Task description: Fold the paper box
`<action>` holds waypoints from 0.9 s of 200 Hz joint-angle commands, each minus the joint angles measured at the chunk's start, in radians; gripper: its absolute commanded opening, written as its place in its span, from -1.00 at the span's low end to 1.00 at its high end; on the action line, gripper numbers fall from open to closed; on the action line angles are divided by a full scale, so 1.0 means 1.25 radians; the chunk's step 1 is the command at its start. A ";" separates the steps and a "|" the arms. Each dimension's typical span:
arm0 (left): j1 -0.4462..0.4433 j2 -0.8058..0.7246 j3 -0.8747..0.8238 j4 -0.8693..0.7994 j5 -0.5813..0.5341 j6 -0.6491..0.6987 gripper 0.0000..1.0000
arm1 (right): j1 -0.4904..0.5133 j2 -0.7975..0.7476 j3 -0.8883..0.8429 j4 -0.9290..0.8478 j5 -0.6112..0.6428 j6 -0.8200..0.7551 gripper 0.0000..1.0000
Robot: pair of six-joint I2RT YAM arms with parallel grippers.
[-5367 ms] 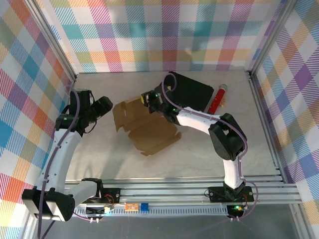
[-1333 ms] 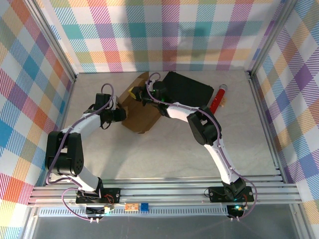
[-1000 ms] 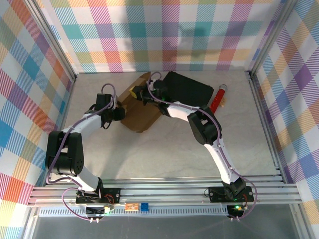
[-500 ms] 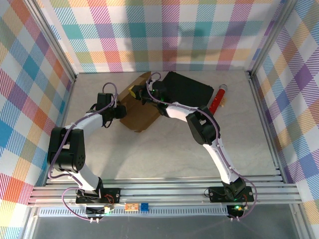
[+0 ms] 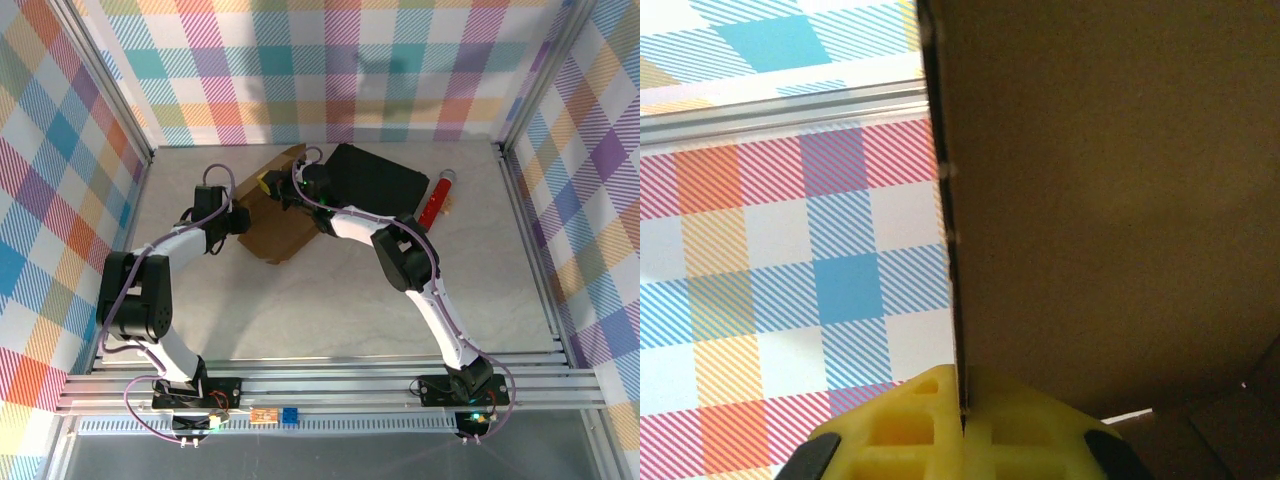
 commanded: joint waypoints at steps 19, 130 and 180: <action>-0.003 0.022 0.021 0.106 0.021 -0.010 -0.26 | 0.006 0.024 0.018 -0.058 0.009 0.005 -1.00; -0.003 0.066 0.061 0.164 0.094 -0.090 -0.16 | 0.033 0.063 0.069 -0.076 0.078 0.025 -1.00; -0.003 0.091 0.076 0.185 0.063 -0.122 -0.14 | 0.033 0.058 0.070 -0.099 0.085 0.035 -1.00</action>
